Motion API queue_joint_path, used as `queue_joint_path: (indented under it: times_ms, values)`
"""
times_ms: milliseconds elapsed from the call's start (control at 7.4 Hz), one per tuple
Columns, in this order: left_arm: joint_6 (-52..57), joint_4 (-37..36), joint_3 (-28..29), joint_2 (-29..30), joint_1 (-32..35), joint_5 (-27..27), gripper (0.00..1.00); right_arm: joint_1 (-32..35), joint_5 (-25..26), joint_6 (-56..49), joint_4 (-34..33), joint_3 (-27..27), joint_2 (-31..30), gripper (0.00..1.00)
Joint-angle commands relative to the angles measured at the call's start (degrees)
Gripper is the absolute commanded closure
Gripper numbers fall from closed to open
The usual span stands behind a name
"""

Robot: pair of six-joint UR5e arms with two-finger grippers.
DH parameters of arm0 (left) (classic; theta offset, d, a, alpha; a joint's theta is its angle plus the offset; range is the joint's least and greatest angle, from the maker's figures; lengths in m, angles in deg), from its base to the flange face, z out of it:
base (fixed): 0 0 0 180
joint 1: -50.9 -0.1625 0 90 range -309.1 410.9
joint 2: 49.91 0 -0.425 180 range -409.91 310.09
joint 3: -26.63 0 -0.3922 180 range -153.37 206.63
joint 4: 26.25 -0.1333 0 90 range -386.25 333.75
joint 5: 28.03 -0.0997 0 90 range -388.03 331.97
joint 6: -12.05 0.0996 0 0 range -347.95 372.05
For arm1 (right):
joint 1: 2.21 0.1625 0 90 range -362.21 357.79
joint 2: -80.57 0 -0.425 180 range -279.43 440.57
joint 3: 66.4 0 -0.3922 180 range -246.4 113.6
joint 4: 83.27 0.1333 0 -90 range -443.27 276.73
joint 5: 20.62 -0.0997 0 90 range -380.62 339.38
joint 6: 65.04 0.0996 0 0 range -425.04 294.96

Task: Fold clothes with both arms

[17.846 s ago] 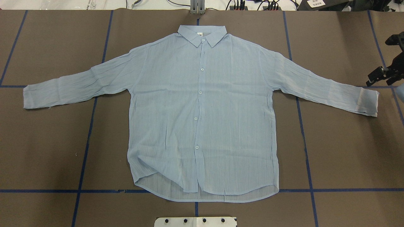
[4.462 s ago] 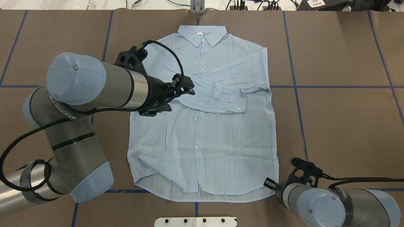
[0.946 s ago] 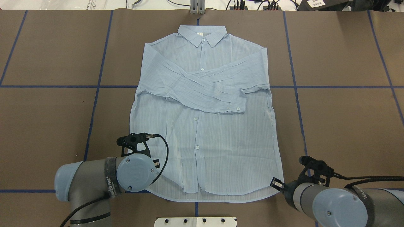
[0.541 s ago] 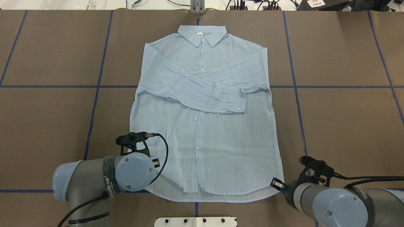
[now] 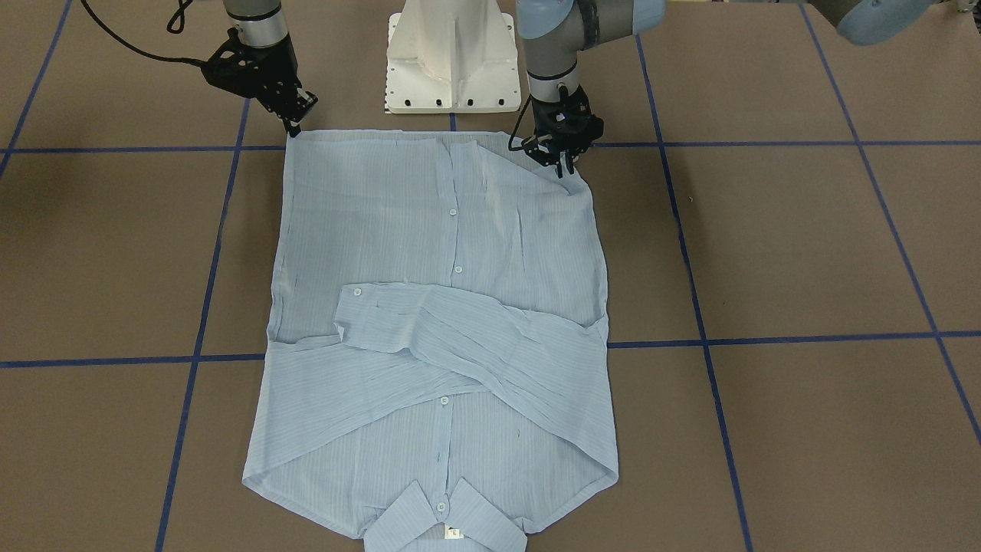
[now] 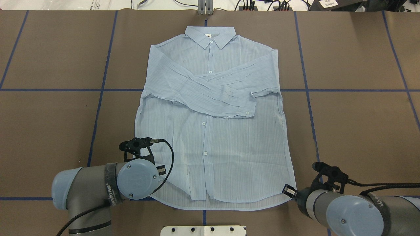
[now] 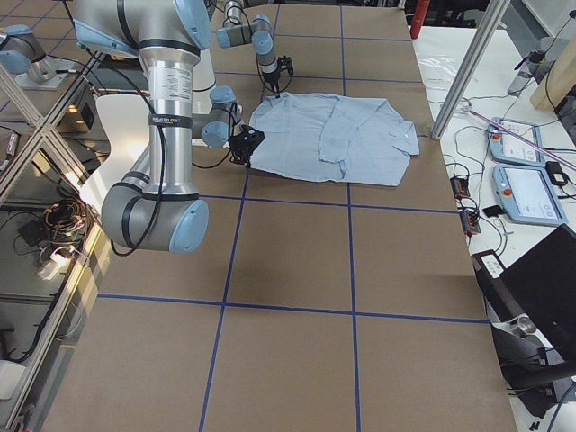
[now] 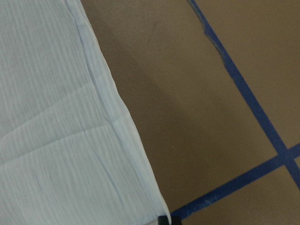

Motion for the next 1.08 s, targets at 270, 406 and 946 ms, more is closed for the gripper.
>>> queue_joint_path:
  times_ms: [270, 406, 946]
  values:
    - [-0.1, 0.1, 0.4, 0.3, -0.6, 0.2, 0.51, 0.0, 0.0, 0.0, 0.0, 0.0, -0.1, 1.0]
    - [-0.1, 0.1, 0.8, 0.4, -0.9, 0.2, 0.51, 0.0, 0.0, 0.0, 0.0, 0.0, -0.2, 1.0]
    - [-0.1, 0.0, 0.7, 0.4, -1.8, 0.3, 0.51, 0.0, 0.0, -0.1, 0.0, 0.0, -0.4, 1.0]
